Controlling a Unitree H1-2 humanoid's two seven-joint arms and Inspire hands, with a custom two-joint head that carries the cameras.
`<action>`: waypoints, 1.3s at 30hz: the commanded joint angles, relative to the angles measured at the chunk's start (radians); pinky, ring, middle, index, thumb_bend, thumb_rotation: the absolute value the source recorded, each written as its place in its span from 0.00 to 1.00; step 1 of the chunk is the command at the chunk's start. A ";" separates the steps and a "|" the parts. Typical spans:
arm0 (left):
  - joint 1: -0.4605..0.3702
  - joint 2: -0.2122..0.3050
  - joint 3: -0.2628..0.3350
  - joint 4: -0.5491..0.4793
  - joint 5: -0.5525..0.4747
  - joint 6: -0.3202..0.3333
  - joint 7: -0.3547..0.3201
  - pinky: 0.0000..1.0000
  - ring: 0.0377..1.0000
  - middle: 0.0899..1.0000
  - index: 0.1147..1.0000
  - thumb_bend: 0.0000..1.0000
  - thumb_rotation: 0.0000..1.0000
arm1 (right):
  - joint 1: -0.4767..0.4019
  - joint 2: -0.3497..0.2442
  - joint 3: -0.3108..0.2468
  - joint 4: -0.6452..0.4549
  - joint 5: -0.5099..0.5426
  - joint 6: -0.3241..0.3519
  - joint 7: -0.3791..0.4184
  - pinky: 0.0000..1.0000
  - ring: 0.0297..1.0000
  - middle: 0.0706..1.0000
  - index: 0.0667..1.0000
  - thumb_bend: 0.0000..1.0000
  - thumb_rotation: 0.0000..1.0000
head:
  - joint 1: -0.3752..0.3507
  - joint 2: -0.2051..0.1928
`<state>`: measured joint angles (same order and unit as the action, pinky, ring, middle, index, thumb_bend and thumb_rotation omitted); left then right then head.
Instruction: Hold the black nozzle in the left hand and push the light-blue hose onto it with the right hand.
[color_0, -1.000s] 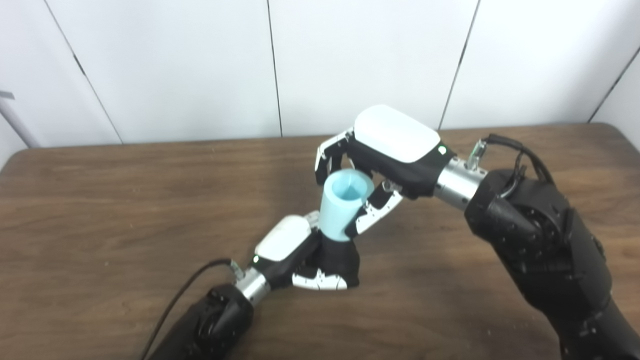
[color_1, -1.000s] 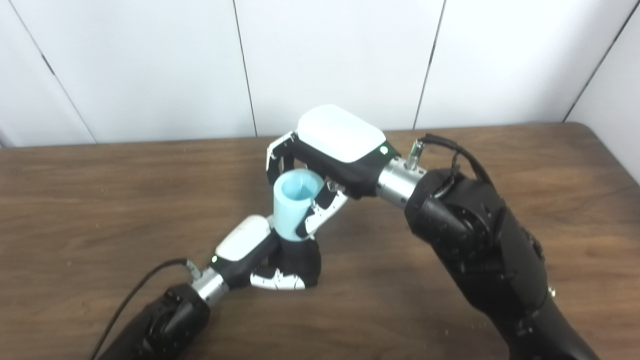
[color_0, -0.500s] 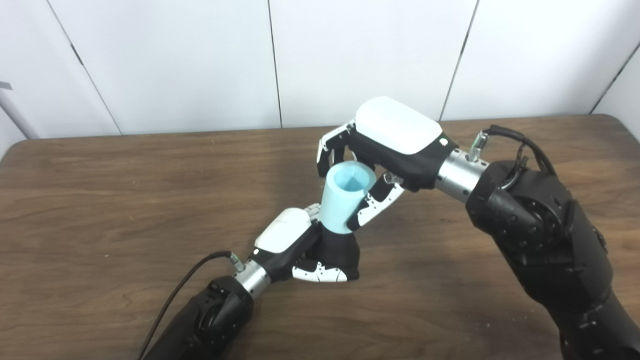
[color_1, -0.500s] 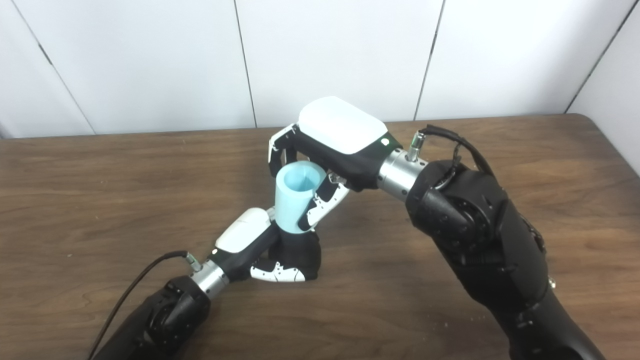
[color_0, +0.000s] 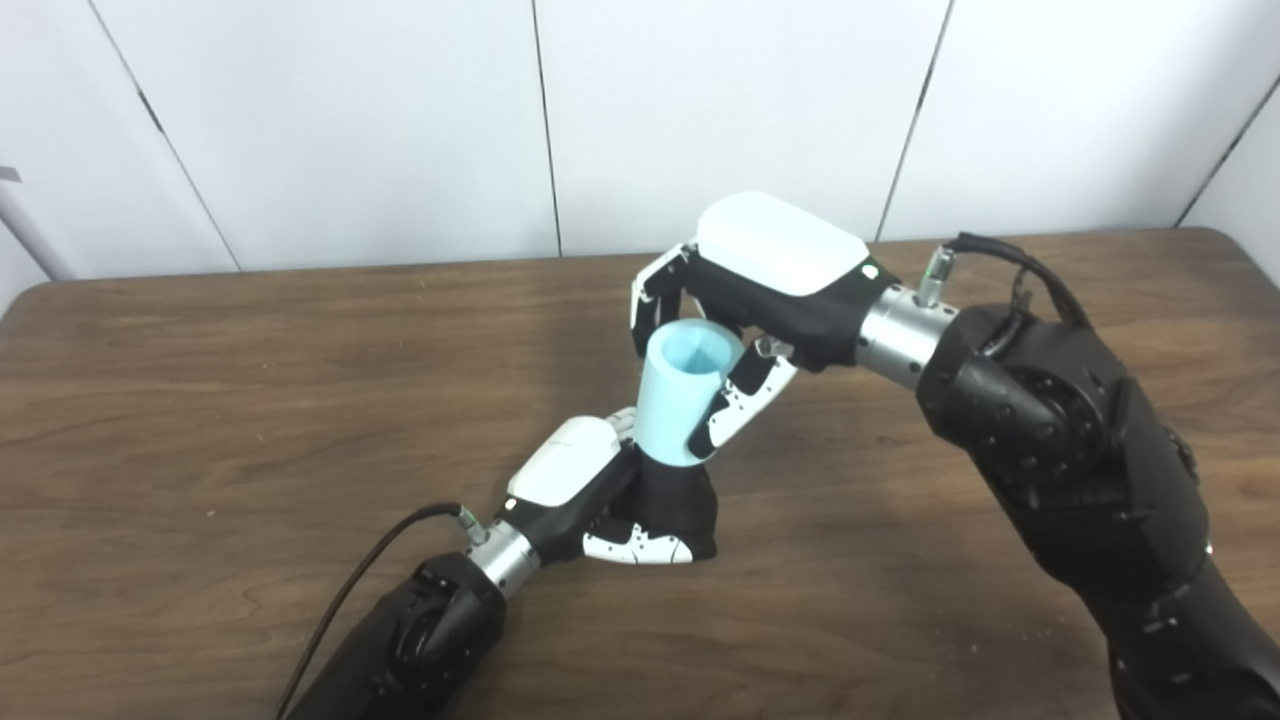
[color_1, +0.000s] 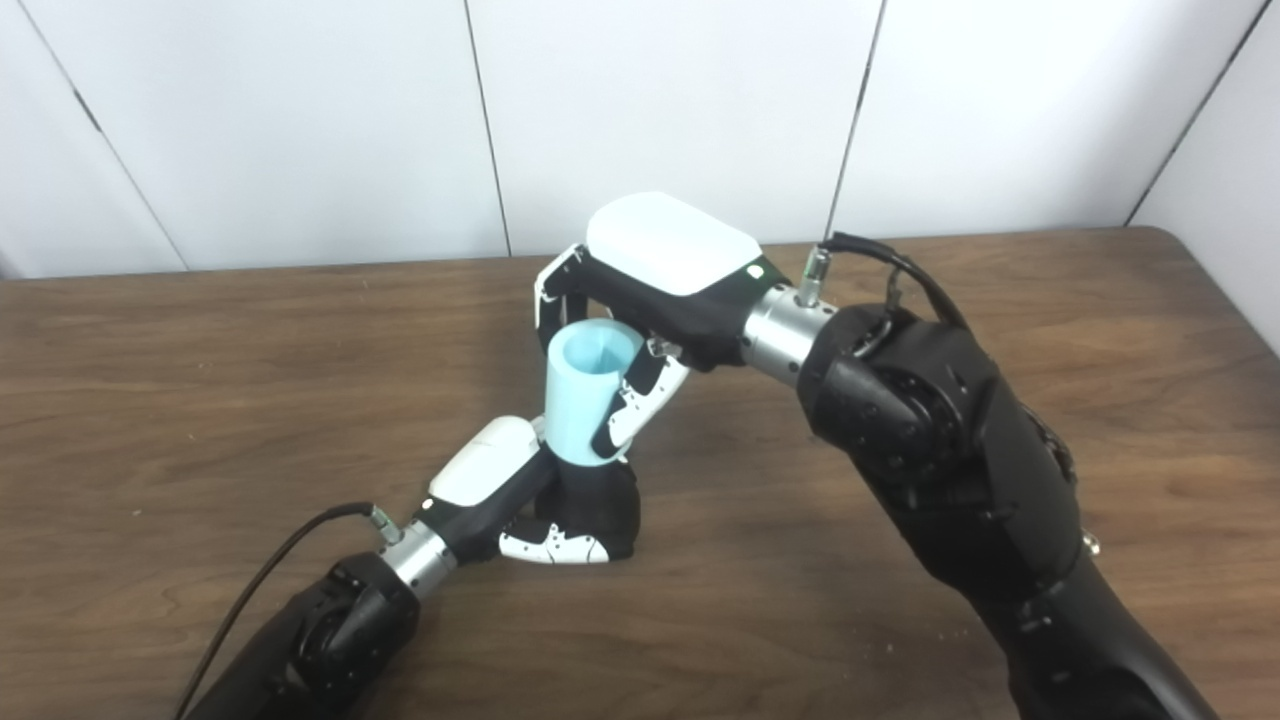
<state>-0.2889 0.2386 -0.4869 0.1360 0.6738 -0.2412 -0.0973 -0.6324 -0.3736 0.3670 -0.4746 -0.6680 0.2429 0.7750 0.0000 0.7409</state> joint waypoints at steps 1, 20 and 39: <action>0.057 -0.004 -0.030 0.031 0.021 0.014 -0.028 0.94 0.94 0.83 0.46 0.50 0.66 | -0.039 0.003 0.003 -0.008 0.003 0.001 0.010 0.18 0.24 0.38 0.48 0.52 0.00 | 0.001 0.001; 0.056 -0.003 -0.028 0.024 0.017 0.021 -0.026 0.94 0.94 0.83 0.45 0.50 0.66 | -0.014 -0.004 0.024 -0.015 -0.003 -0.033 0.012 0.18 0.24 0.36 0.48 0.52 0.00 | 0.007 0.005; 0.058 0.006 -0.030 0.016 0.013 0.027 -0.032 0.93 0.95 0.83 0.46 0.51 0.67 | 0.139 -0.009 -0.053 -0.032 0.045 -0.207 -0.181 0.21 0.26 0.37 0.49 0.52 0.00 | 0.006 0.012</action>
<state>-0.2746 0.2365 -0.5012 0.1089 0.6718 -0.2233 -0.1038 -0.4879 -0.3761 0.3266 -0.5043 -0.6367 0.0923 0.6359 0.0046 0.7516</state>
